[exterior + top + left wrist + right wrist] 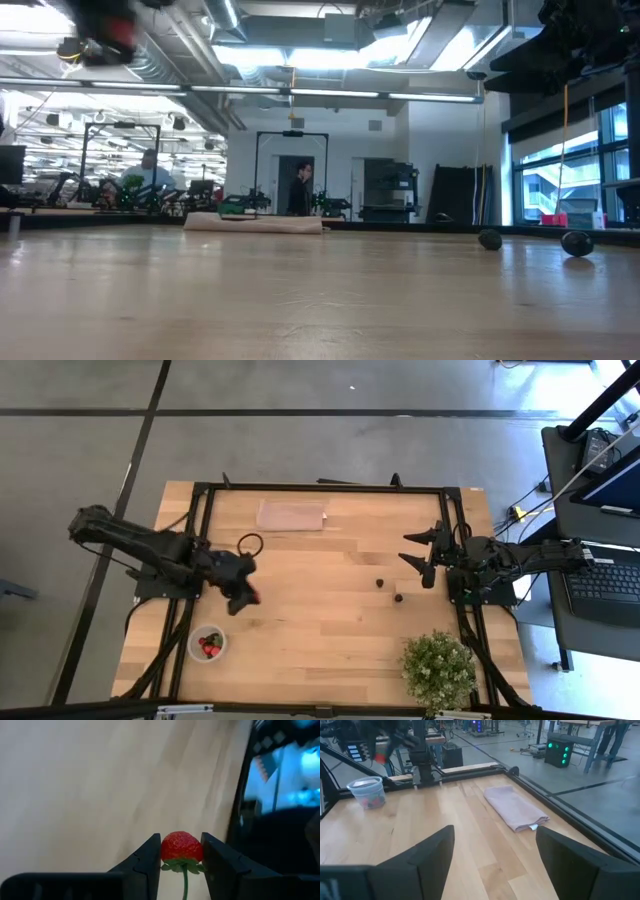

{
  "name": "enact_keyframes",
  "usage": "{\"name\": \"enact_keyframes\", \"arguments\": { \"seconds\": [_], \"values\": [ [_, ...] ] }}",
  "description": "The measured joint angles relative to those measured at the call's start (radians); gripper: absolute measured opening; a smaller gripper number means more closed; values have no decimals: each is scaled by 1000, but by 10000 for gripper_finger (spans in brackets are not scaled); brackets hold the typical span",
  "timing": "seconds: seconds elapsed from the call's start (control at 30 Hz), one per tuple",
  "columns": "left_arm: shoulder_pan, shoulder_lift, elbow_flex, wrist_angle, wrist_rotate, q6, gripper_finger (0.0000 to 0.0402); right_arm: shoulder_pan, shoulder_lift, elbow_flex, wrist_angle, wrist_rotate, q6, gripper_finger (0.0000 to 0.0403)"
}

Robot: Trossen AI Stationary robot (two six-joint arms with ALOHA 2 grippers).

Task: Pick and placing Produce into tupperware
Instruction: Put the strawberry into the transparent bin

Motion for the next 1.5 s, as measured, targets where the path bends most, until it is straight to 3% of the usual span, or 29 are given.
{"name": "enact_keyframes", "arguments": {
  "seconds": [0.17, 0.3, 0.47, 0.67, 0.8, 1.03, 1.33, 1.5],
  "values": [
    [-80, 39, 209, -367, 150, -295, 111, 0, 0, 0, 2, 0, -5, 282],
    [-157, 83, 251, -476, 218, -463, 108, -1, 0, 0, 16, 0, -1, 282],
    [-242, 177, 231, -468, 225, -510, 119, -9, 1, 0, 52, 1, -2, 282],
    [-336, 289, 169, -487, 423, -536, 117, -28, 1, 1, 68, 2, -1, 282],
    [-357, 333, 110, -441, 487, -589, 109, -42, 1, 1, 74, 2, -3, 282],
    [-350, 398, 44, -369, 514, -584, 133, -65, 1, 0, 91, 2, -3, 282],
    [-349, 428, 12, -370, 477, -528, 124, -68, 1, 1, 92, 0, 16, 282],
    [-349, 426, 12, -370, 482, -528, 142, -68, 1, 1, 92, 0, 26, 282]
  ]
}}
